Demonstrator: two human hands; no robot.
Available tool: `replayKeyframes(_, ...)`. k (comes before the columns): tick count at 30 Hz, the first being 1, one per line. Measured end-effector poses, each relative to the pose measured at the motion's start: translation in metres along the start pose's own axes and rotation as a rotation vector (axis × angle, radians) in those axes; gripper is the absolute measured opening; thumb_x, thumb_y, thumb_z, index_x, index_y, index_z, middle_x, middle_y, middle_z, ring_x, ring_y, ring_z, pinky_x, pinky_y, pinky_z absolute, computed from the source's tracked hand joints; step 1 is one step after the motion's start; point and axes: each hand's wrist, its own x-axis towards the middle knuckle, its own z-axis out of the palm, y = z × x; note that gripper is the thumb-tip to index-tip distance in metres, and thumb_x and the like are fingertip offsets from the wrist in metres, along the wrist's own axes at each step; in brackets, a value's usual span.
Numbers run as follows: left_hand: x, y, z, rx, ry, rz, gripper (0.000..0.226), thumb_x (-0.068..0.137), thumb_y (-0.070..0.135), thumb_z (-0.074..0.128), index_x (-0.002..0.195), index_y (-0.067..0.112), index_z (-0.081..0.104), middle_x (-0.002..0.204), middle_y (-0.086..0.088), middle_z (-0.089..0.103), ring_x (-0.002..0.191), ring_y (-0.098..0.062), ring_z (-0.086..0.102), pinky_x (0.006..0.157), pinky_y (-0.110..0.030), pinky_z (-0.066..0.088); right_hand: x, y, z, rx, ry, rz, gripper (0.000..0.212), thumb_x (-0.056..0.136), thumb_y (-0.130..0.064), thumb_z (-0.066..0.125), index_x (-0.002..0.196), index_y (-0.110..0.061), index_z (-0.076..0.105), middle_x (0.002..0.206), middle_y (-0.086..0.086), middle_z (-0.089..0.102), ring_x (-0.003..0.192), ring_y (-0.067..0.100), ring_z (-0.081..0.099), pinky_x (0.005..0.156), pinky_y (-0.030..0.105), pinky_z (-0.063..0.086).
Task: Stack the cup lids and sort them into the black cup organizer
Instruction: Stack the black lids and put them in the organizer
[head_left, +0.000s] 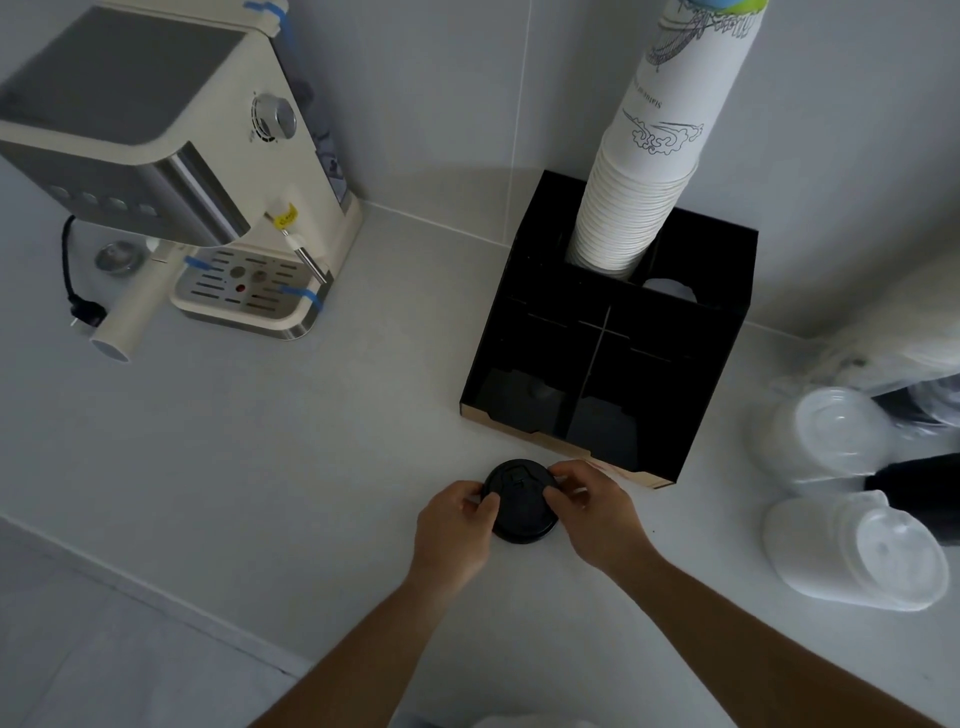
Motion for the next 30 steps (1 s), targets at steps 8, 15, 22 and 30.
replayKeyframes(8,0.0,-0.006,0.006,-0.141,-0.033,-0.061,0.035,0.087,0.04,0.052,0.098,0.012,0.068,0.082,-0.01,0.072,0.078,-0.028,0.071,0.074,-0.046,0.059,0.004,-0.004,-0.003,-0.071,-0.069,0.034,0.024,0.095,-0.027,0.058,0.112,-0.02,0.073,0.103,0.0,0.072,0.098,0.018,0.064,0.087,0.029,0.051)
replayKeyframes(15,-0.006,0.005,-0.007,-0.366,-0.113,-0.216,0.018,0.093,0.025,0.056,0.075,0.024,0.063,0.082,-0.016,0.068,0.07,-0.028,0.069,0.074,-0.046,0.061,0.001,-0.009,-0.006,0.147,-0.088,0.162,0.015,0.091,-0.021,0.065,0.103,-0.017,0.073,0.093,-0.001,0.071,0.084,0.019,0.065,0.083,0.032,0.055)
replayKeyframes(22,-0.014,0.001,-0.012,-0.46,-0.173,-0.219,0.014,0.094,0.02,0.055,0.1,0.016,0.066,0.084,-0.011,0.066,0.07,-0.021,0.065,0.071,-0.035,0.059,-0.015,-0.007,-0.007,0.354,-0.09,0.243,0.017,0.084,-0.012,0.074,0.1,-0.012,0.071,0.101,0.011,0.073,0.092,0.029,0.071,0.088,0.042,0.06)
replayKeyframes(30,-0.024,0.004,-0.024,-0.582,-0.108,-0.094,0.036,0.085,0.014,0.068,0.12,0.012,0.063,0.104,-0.012,0.072,0.09,-0.021,0.07,0.072,-0.027,0.057,-0.026,-0.021,-0.028,0.428,-0.055,0.157,0.027,0.084,-0.015,0.075,0.109,-0.019,0.066,0.097,0.001,0.075,0.088,0.022,0.073,0.089,0.045,0.059)
